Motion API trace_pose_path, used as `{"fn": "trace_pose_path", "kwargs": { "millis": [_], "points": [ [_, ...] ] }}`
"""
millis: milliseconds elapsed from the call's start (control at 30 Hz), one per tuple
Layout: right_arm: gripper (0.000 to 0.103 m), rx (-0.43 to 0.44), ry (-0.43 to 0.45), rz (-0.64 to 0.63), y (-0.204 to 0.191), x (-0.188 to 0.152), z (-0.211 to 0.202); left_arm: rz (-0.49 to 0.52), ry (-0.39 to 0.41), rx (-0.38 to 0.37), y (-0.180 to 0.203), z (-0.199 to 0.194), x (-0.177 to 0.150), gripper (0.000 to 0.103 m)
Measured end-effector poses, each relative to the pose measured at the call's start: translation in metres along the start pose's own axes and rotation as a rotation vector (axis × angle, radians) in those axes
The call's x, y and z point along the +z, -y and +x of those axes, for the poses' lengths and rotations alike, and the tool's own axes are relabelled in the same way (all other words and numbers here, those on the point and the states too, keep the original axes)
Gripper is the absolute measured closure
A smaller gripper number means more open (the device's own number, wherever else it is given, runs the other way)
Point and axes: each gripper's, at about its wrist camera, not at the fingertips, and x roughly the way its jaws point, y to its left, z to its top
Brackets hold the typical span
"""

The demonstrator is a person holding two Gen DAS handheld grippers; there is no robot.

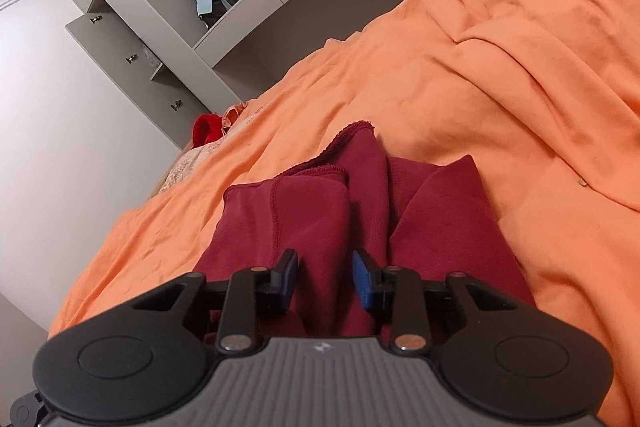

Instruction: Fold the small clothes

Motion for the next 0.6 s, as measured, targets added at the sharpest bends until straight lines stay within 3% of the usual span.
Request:
{"fn": "trace_pose_path", "kwargs": {
  "millis": [67,200,400,600],
  "points": [
    [0.071,0.0,-0.005,-0.01,-0.001,0.002,0.002,0.015,-0.002,0.007,0.004,0.0,0.001,0.071],
    [0.095,0.01,0.007,-0.041,-0.006,0.005,0.001,0.019,-0.004,0.008,0.002,-0.001,0.004,0.075],
    [0.097,0.043,0.144,-0.103,-0.017,0.022,-0.034,0.052,0.019,0.005,0.012,-0.003,0.016,0.079],
    [0.097,0.041,0.244,-0.067,-0.002,0.042,-0.069,0.133,0.058,-0.026,0.034,-0.006,0.035,0.08]
  ]
}}
